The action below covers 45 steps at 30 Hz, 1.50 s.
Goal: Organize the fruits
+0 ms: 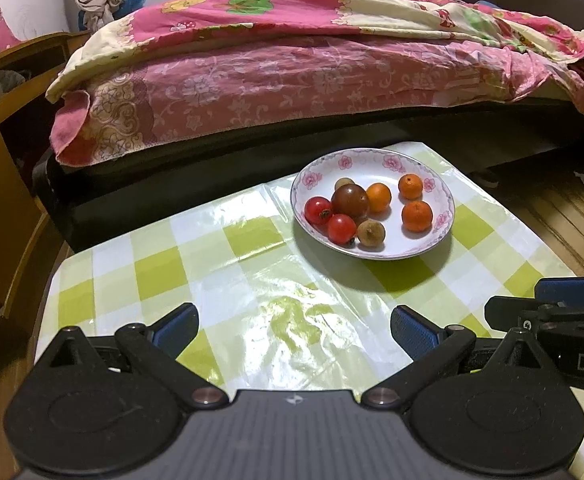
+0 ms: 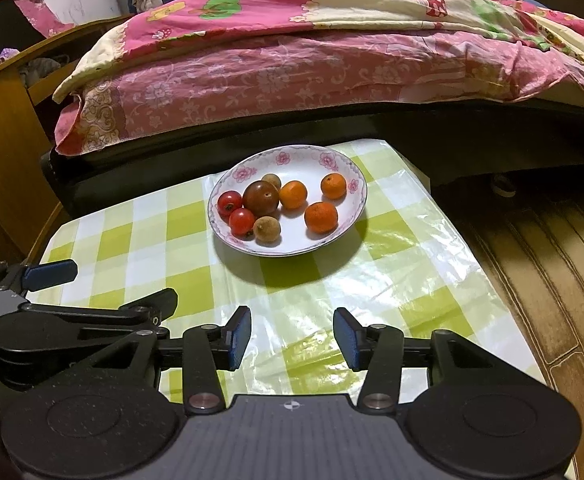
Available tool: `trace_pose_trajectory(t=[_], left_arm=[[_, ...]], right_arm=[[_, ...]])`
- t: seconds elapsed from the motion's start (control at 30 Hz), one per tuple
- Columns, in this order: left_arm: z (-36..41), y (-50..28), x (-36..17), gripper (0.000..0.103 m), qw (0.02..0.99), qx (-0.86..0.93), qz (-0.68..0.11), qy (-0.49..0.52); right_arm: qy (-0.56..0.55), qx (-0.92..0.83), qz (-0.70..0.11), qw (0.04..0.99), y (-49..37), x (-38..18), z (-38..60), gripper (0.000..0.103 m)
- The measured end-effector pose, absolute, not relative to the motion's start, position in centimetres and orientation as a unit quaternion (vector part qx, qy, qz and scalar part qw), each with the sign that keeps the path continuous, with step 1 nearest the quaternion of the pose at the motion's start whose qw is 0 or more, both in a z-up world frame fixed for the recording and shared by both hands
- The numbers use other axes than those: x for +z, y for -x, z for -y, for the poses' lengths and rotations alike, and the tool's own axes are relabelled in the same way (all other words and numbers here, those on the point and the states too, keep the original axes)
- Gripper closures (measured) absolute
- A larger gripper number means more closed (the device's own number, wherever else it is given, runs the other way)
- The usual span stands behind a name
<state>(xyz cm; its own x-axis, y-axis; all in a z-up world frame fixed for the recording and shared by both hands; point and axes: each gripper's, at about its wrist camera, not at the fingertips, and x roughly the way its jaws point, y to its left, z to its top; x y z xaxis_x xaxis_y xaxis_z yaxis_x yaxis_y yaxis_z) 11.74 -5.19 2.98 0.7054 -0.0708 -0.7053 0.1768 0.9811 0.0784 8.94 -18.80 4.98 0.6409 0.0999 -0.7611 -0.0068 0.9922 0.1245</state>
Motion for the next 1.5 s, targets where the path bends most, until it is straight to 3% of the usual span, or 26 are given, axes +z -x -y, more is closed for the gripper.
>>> trace_pose_trajectory(t=[1.5], left_arm=[[4.5,-8.0,2.1,0.000,0.916,-0.055,-0.395,-0.051]], right_arm=[[-0.055,0.015,-0.431,0.901,-5.8,4.4,18.4,0.052]])
